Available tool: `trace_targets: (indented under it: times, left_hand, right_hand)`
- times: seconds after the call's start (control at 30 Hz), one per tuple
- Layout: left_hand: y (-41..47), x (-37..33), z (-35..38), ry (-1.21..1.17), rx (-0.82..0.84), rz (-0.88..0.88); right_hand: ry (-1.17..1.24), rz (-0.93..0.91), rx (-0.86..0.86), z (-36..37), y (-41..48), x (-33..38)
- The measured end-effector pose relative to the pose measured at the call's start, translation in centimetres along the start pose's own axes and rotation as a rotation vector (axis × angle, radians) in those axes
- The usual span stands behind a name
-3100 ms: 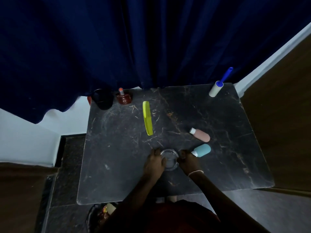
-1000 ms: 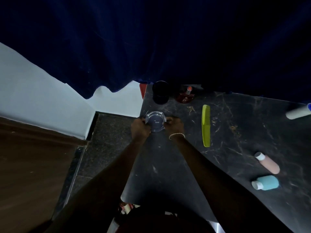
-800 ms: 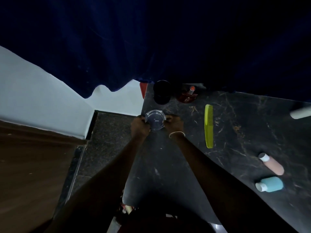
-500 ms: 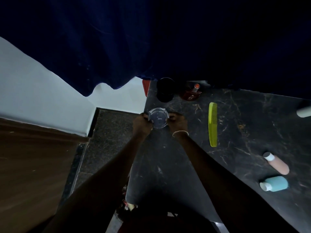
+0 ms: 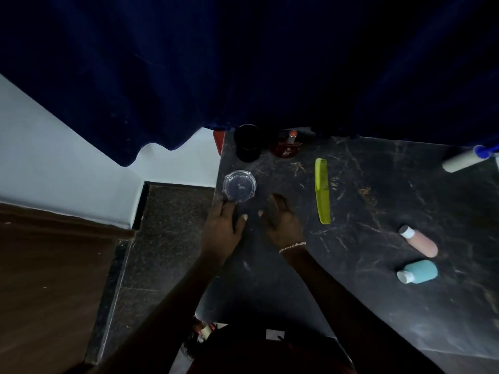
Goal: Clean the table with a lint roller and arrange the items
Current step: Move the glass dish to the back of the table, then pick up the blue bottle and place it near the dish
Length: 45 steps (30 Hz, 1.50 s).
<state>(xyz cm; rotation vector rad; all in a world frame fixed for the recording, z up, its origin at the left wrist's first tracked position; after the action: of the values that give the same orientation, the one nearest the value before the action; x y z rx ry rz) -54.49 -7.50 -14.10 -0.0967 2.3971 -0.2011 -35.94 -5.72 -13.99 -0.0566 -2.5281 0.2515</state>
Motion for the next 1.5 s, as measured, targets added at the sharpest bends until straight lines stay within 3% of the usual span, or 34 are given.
trace_targets:
  times: [0.2, 0.8, 1.13, 1.37, 1.5]
  left_hand:
    - [-3.6, -2.7, 2.0, 0.271, 0.017, 0.180]
    - [-7.1, -19.4, 12.2, 0.268, 0.136, 0.447]
    - [-9.8, -27.7, 21.2, 0.177, 0.211, 0.374]
    - [-10.9, -31.7, 28.3, 0.189, 0.354, 0.272]
    - [-11.9, -33.0, 31.8, 0.117, 0.471, 0.146]
  right_hand:
    - [-0.265, -0.037, -0.095, -1.8, -5.6, -2.6]
    - [-0.299, 0.109, -0.258, -14.7, -12.7, -15.4]
    - [-0.186, 0.182, -0.296, -22.2, -15.1, -25.6]
    - [0.018, 0.472, -0.190, -22.7, -16.2, -33.2]
    - [0.033, 0.550, -0.034, -21.5, -16.6, -35.6]
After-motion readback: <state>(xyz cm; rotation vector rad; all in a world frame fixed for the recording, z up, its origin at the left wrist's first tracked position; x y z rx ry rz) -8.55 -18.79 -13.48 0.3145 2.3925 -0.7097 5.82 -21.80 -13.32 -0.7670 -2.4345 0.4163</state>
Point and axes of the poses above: each hand's wrist, its own y-axis towards the middle knuckle, its own z-axis out of the palm, x = y × z, the point moved 7 cm from there along y, towards the middle knuckle, and after that the axes turned 9 degrees about -y, right-handed, at the moved point
